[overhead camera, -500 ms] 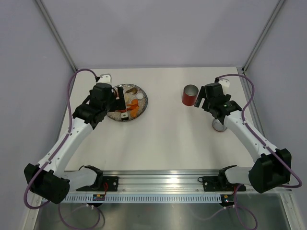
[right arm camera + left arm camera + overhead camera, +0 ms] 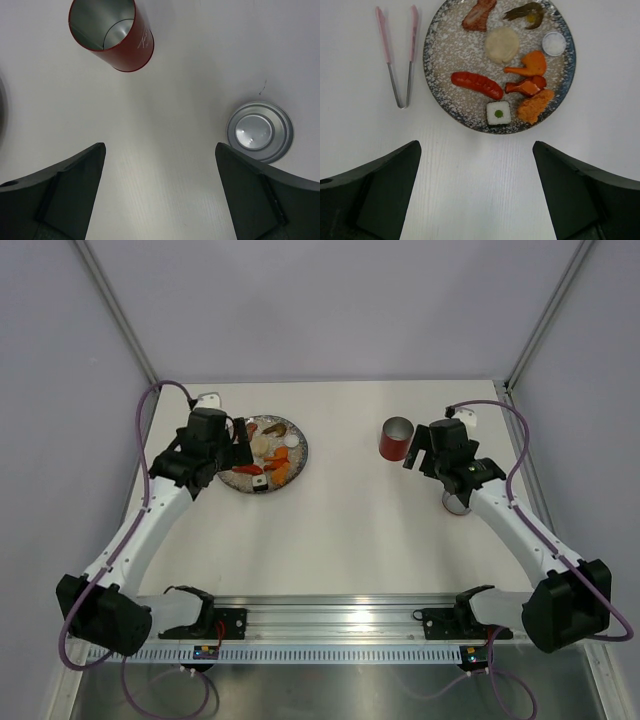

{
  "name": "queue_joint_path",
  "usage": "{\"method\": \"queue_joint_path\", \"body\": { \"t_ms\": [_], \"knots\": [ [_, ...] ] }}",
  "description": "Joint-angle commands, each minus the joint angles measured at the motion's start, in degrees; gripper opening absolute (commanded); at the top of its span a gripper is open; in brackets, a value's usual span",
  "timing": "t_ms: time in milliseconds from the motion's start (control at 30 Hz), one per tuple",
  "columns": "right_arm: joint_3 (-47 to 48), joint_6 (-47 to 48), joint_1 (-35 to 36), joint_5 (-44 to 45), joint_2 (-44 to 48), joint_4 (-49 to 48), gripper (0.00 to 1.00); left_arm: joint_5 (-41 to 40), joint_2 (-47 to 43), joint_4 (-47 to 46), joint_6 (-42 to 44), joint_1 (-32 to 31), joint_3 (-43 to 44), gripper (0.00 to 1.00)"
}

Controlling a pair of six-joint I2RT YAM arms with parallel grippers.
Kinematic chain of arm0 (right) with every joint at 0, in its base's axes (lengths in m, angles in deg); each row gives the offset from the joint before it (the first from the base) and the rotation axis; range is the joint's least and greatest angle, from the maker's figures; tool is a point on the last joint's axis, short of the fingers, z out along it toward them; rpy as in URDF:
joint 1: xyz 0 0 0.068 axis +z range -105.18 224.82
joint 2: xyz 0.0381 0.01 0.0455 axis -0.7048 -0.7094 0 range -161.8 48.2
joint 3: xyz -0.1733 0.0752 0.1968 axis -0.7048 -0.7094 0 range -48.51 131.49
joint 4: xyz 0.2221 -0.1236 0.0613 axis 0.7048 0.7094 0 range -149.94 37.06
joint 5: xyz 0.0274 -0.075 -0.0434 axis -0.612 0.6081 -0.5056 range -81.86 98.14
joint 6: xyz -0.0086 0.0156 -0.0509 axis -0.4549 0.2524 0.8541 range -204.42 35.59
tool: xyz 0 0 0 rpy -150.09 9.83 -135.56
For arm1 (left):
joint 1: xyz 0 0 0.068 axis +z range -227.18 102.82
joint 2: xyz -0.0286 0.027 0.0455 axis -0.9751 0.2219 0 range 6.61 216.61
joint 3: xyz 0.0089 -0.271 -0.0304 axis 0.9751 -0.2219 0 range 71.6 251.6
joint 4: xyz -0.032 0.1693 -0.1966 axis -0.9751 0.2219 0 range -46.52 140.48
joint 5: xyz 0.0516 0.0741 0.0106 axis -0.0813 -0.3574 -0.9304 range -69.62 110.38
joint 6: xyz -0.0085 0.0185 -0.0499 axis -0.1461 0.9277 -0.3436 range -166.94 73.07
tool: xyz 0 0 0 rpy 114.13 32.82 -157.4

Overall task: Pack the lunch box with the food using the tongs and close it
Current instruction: Pick up the clamp at the center of the board.

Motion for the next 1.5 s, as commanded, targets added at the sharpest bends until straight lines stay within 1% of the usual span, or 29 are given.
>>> {"method": "queue_joint_path", "body": {
  "t_ms": [0,33,133,233,300,333,367,467,733,867,1033,1067,1233,1467],
  "knots": [
    [-0.4,1.3,-0.1,-0.9,3.0,-2.2,0.99,0.7,4.0,2.8,-1.8,6.2,4.0,0.99],
    [-0.5,1.5,-0.1,-0.8,3.2,-1.8,0.99,2.5,4.7,2.8,-1.7,9.4,4.3,0.99],
    [-0.6,1.4,-0.1,-0.7,4.0,-1.3,0.99,5.8,8.4,2.9,-1.7,14.2,5.5,0.95],
    [-0.9,0.8,-0.1,-1.0,4.5,-0.9,1.0,9.5,12.8,2.1,-1.4,17.9,6.4,0.93],
    [-1.2,0.5,-0.1,-1.1,4.8,-0.9,0.99,11.0,16.5,1.4,-1.2,19.1,6.9,0.91],
    [-1.2,0.3,-0.1,-1.2,4.9,-0.9,0.99,11.3,17.8,1.0,-1.3,21.4,7.0,0.9],
    [-1.3,0.3,-0.1,-1.2,5.2,-0.9,0.99,11.8,19.1,0.7,-1.5,22.3,7.0,0.89],
    [-1.3,-0.1,-0.1,-1.8,5.4,-0.7,1.0,15.8,23.7,-2.8,-1.8,25.0,6.4,0.87],
    [-0.9,-0.3,-0.1,-1.5,5.5,0.6,0.99,11.9,32.2,-4.4,-0.7,26.6,8.8,0.83],
    [-0.9,-0.2,-0.1,-0.6,4.8,1.4,0.99,12.1,36.4,-5.6,0.1,26.7,9.2,0.81],
    [-1.1,-0.2,-0.1,-0.7,4.5,1.7,0.99,9.0,38.0,-6.5,-0.3,26.8,9.4,0.77],
    [-1.1,-0.4,-0.1,-0.7,4.5,1.7,0.99,8.8,38.0,-6.7,-0.4,27.0,9.3,0.75],
    [-1.6,-1.1,-0.1,-0.8,4.2,1.7,0.99,9.0,39.6,-7.9,-0.1,27.5,8.7,0.7],
    [-1.2,-1.3,-0.1,0.1,4.7,3.2,0.99,9.6,42.6,-9.5,-0.3,28.8,9.4,0.7]
  ]
}}
